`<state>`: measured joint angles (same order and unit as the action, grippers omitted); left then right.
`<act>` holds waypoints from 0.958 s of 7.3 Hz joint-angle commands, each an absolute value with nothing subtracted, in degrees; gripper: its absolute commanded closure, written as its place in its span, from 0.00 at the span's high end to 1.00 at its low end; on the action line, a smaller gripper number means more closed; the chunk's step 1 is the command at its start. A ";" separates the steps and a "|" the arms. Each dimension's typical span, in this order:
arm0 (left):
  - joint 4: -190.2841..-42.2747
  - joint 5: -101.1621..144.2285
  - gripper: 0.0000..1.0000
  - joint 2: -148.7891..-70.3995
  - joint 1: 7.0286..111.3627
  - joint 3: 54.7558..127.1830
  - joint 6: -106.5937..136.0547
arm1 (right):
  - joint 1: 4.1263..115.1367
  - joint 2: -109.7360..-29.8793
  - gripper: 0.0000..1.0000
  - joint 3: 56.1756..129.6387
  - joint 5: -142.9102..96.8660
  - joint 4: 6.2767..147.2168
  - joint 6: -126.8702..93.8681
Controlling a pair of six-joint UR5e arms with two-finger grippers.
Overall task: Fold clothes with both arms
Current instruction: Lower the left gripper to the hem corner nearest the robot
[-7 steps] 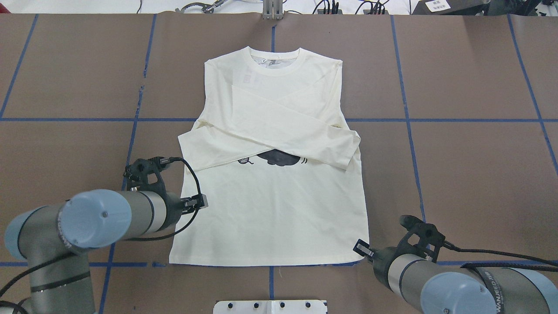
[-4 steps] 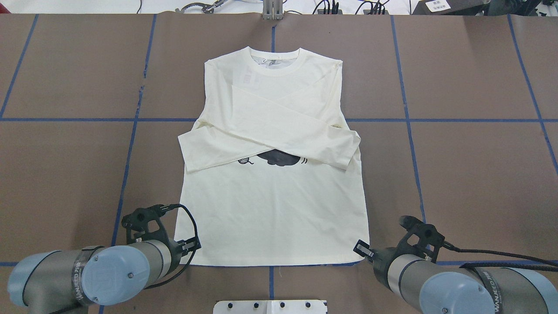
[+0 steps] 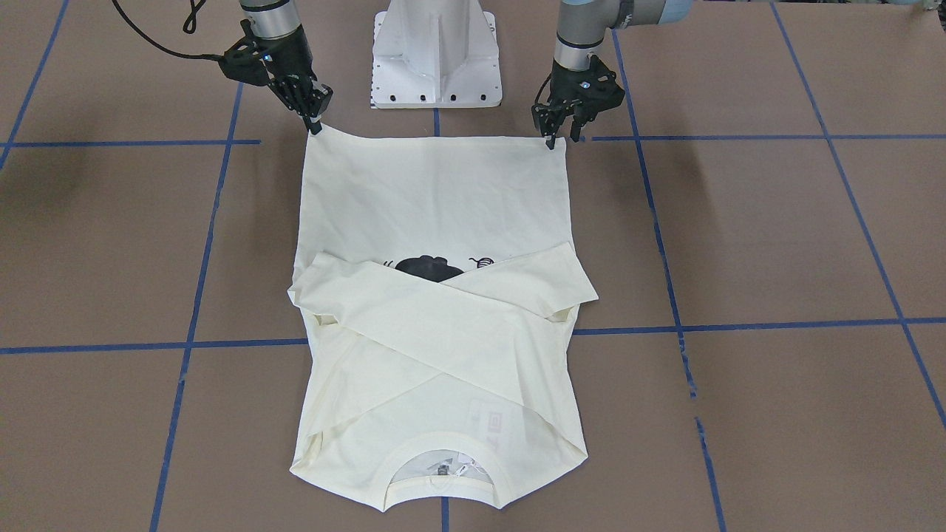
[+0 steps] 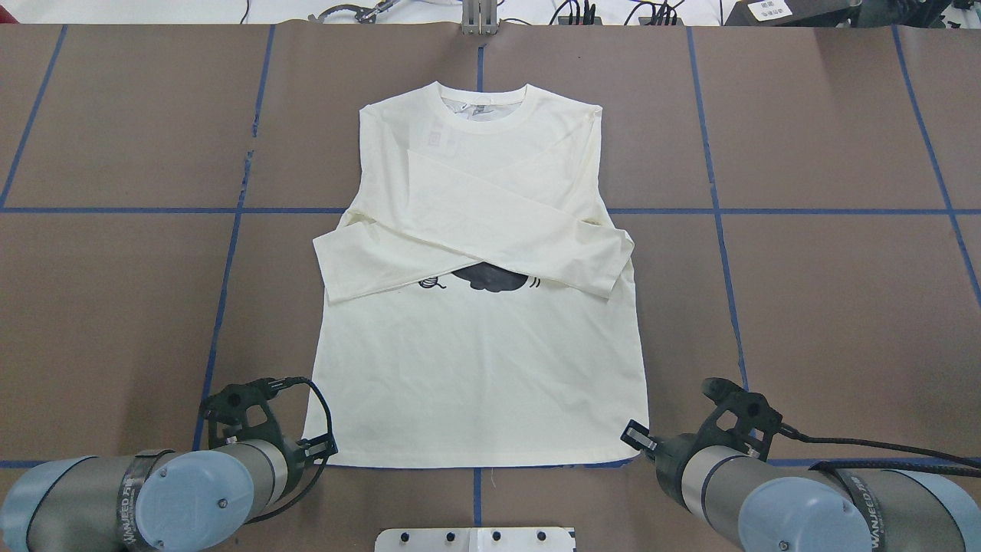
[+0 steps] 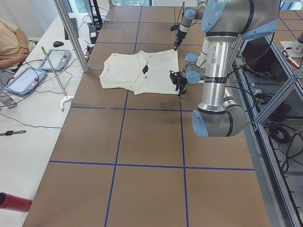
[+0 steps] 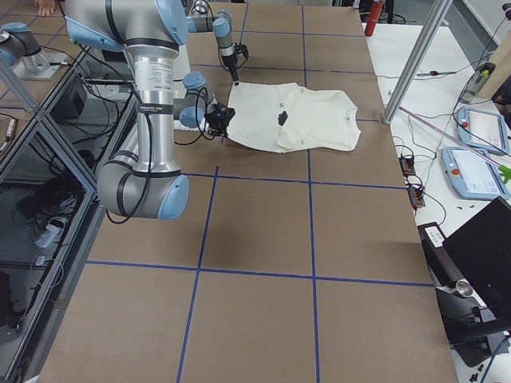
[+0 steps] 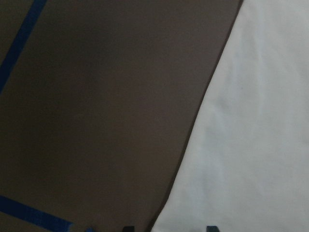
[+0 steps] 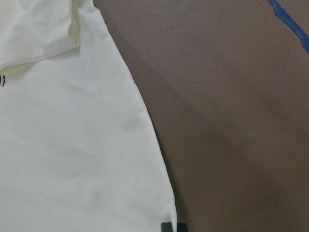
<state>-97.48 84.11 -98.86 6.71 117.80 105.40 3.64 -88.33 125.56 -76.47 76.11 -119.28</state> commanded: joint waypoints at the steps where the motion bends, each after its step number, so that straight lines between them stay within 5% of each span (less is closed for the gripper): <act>1: -97.56 84.20 0.33 -98.79 6.51 117.16 106.77 | 3.69 -88.42 0.00 125.77 -76.46 76.11 -119.36; 3: -97.56 84.46 0.20 -98.79 6.07 117.51 108.37 | 3.69 -88.33 0.00 125.77 -76.38 76.11 -119.36; 4: -97.56 84.72 0.00 -98.88 6.15 118.03 108.37 | 3.69 -88.33 0.00 125.86 -76.38 76.11 -119.36; 7: -97.30 87.95 0.00 -98.36 6.33 124.66 108.19 | 3.78 -88.94 0.00 126.47 -76.46 76.11 -119.62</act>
